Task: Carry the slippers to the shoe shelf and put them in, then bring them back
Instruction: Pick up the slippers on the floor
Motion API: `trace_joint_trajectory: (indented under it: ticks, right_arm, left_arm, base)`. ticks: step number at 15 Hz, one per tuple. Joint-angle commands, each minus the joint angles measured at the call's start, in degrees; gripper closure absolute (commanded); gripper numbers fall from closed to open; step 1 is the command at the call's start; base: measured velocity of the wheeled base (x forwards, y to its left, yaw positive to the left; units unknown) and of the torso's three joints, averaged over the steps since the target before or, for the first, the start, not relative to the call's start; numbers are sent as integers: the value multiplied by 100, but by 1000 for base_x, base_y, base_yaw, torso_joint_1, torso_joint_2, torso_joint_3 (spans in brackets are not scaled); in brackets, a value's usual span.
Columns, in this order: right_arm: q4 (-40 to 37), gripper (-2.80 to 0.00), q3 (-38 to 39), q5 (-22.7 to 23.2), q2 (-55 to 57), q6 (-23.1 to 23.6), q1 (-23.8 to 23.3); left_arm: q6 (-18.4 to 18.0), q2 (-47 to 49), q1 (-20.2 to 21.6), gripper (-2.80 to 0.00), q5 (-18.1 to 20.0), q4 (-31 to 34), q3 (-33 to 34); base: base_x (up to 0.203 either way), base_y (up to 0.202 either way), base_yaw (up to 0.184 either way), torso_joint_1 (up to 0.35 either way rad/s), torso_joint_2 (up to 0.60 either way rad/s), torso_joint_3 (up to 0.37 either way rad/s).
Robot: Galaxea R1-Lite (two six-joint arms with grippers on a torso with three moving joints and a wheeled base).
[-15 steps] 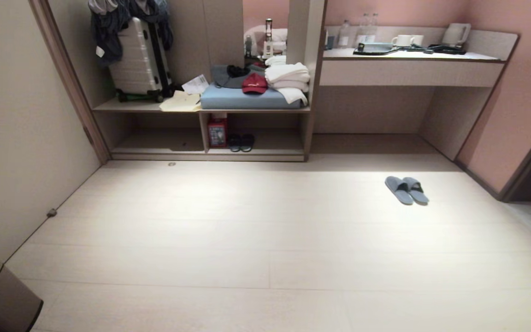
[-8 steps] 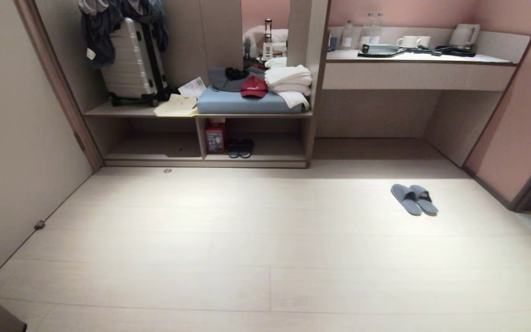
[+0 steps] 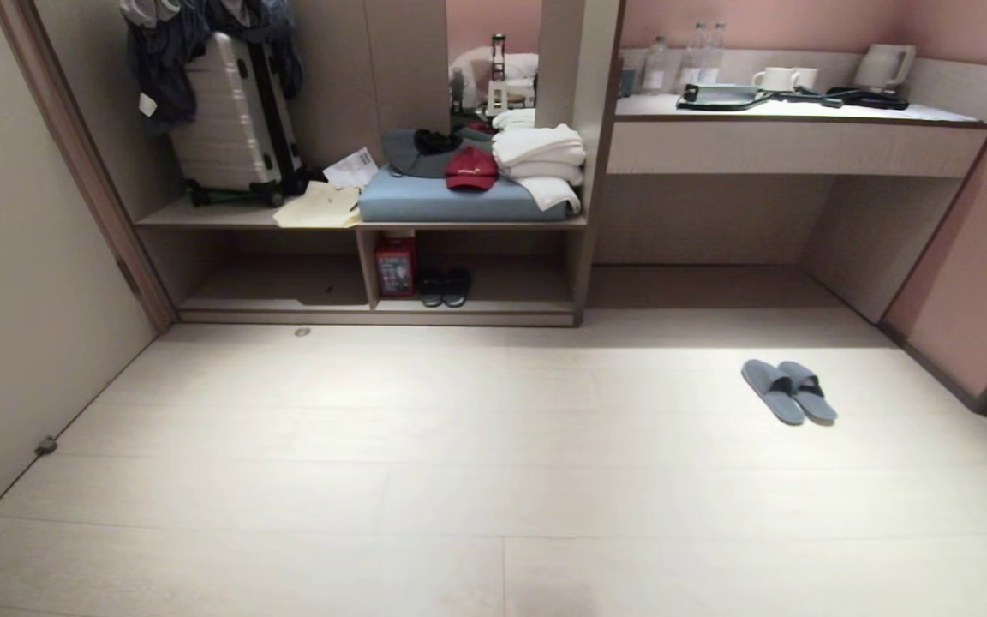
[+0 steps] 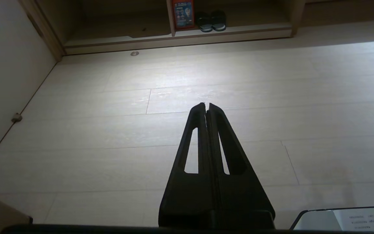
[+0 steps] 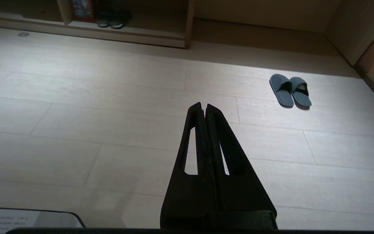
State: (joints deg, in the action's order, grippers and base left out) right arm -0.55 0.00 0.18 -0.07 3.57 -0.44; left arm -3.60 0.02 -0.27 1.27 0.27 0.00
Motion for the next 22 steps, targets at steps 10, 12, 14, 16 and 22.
trace_joint_trajectory:
  ticks: [10,12,14,16,22]
  right_arm:
    - [-7,0,0,-1,-10,3,0]
    - [-7,0,0,-1,-19,-6,0]
    - [-7,0,0,-1,-13,-6,0]
    - [-7,0,0,-1,-10,-6,0]
    - [-7,0,0,-1,-10,-6,0]
  left_arm:
    - [43,6,0,0,-4,0,9]
    - [43,-2,0,0,-13,0,9]
    - [35,0,0,0,-4,0,9]
    - [43,-2,0,0,-4,0,9]
    - [43,-1,0,0,-6,0,9]
  base:
    - [194,0,0,3,0,4]
    - [194,0,1,2,-1,-3]
    - [196,0,-1,4,4,-3]
    - [195,0,-2,2,0,0]
    - [197,0,0,3,2,1]
